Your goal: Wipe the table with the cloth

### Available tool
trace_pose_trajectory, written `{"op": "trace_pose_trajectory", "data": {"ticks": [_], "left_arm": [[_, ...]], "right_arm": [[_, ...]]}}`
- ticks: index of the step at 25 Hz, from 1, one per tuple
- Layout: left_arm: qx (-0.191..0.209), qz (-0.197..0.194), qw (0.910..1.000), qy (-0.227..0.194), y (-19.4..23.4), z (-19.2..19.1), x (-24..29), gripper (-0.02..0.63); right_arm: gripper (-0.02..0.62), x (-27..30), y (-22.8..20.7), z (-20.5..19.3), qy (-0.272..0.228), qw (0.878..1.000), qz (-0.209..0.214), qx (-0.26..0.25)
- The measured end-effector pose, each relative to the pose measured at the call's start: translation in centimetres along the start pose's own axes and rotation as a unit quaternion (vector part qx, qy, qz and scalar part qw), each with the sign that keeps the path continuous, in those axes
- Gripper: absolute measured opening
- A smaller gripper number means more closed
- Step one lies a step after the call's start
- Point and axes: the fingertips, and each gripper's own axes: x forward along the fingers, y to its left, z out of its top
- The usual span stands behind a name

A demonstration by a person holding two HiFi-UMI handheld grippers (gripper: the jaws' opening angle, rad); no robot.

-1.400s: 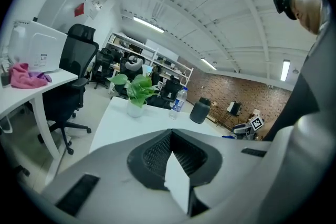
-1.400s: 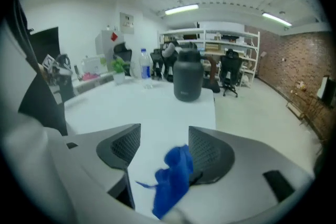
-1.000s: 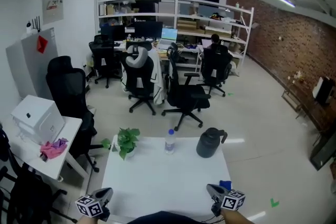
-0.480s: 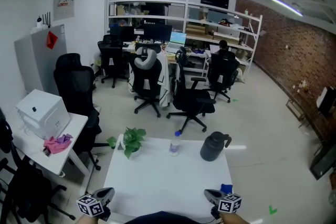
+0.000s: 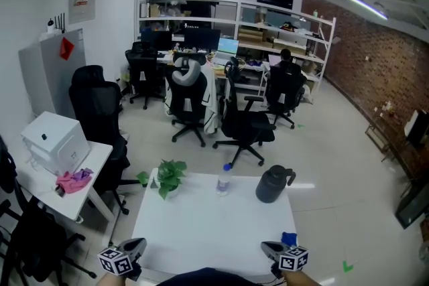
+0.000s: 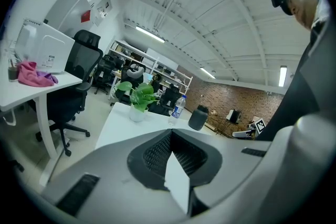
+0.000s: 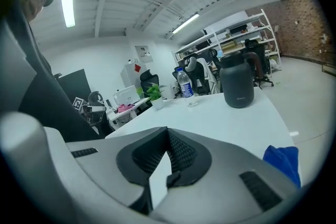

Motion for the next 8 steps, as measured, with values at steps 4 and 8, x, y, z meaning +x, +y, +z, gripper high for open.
{"op": "trace_pose_trajectory", "data": {"ticks": [4, 8], "left_arm": [[0.0, -0.002, 1.0, 0.0, -0.01, 0.19, 0.09, -0.002], [-0.001, -0.004, 1.0, -0.001, -0.07, 0.25, -0.05, -0.002]], "right_arm": [[-0.017, 0.12, 0.14, 0.15, 0.002, 1.0, 0.001, -0.006], [-0.017, -0.02, 0.23, 0.21, 0.002, 1.0, -0.001, -0.007]]}}
